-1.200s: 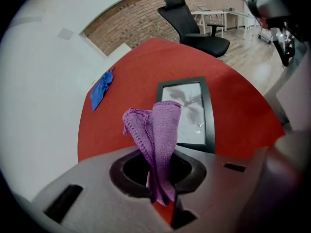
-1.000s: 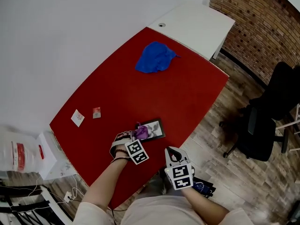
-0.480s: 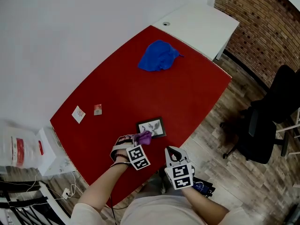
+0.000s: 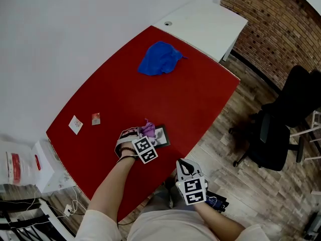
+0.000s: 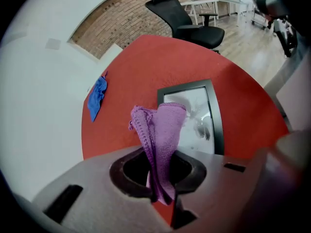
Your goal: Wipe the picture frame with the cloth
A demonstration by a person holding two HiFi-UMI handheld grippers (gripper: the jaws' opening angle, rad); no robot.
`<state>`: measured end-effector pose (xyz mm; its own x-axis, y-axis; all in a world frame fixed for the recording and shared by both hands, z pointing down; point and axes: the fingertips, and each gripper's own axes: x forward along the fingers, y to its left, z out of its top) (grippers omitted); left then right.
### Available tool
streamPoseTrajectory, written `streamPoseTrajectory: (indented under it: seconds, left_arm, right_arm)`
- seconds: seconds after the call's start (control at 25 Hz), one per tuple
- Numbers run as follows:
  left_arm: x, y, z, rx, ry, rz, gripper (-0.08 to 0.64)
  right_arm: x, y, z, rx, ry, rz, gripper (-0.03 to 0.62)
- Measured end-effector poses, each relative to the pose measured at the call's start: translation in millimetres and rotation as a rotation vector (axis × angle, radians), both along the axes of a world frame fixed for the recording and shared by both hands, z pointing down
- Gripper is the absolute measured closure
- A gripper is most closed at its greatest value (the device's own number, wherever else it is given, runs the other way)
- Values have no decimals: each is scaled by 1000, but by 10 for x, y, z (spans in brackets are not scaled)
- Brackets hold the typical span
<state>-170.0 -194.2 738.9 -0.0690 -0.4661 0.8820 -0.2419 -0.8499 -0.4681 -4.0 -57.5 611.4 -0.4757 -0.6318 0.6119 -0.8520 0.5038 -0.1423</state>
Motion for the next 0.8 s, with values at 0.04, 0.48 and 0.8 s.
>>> streamPoseTrajectory:
  seconds: [0.04,0.48,0.8]
  left_arm:
    - [7,14,14,-1,-1,-1,499]
    - [143,475,-24,-27,6,79,499]
    - [267,979,1,-94,20,107,499]
  right_arm:
    - [18,-7,2,-1,-1,4,589]
    - [28,-117,50,15,10,7,589]
    - [22,-133,89,-1,4,6,589]
